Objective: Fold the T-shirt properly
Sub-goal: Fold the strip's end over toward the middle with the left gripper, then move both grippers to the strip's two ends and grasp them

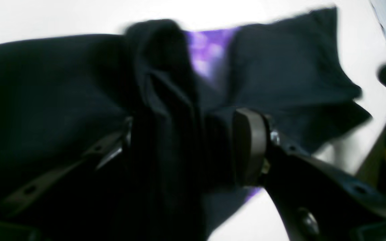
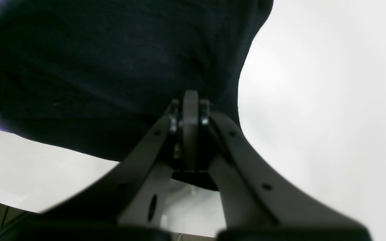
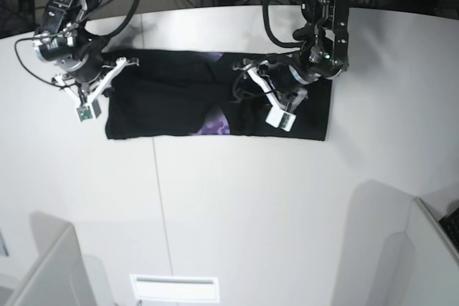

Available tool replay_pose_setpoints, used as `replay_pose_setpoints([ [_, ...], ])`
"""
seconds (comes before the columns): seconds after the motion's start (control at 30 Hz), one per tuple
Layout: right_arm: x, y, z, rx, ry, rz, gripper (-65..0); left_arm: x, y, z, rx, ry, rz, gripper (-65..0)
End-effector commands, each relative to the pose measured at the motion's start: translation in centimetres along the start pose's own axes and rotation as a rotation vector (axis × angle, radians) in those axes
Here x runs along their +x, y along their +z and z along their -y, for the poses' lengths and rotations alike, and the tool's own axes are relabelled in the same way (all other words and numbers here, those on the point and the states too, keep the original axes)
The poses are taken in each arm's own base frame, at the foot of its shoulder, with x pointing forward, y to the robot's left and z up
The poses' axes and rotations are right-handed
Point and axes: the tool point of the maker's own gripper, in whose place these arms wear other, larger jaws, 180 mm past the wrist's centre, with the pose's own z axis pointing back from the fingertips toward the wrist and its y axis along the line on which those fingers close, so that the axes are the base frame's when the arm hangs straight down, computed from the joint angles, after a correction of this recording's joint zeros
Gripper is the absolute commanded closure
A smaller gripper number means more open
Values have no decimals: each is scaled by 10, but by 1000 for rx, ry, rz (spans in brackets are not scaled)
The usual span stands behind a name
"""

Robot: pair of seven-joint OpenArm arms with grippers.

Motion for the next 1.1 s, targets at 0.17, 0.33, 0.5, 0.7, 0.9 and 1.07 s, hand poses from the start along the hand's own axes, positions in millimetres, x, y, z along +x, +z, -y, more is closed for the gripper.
replay_pose_setpoints([
  [0.17,11,3,2,-3,1,42,0,18,-13,48,-125,-80,31,-357],
  [0.33,13,3,2,-3,1,41,0,44,10,24,-47,-80,121,-304],
  [0.5,11,6,9,16,-58,18,-137,55,80,-68,222,-43,201,0],
  [0.7,13,-6,34,161,-240,20,-509,52,152,-154,473,-39,195,0],
  [0.9,-3,-33,61,185,-330,-38,-506,19,207,-218,642,58,142,0],
  [1.07,-7,-41,57,213,-358,-63,-506,6,218,-235,674,93,111,0],
])
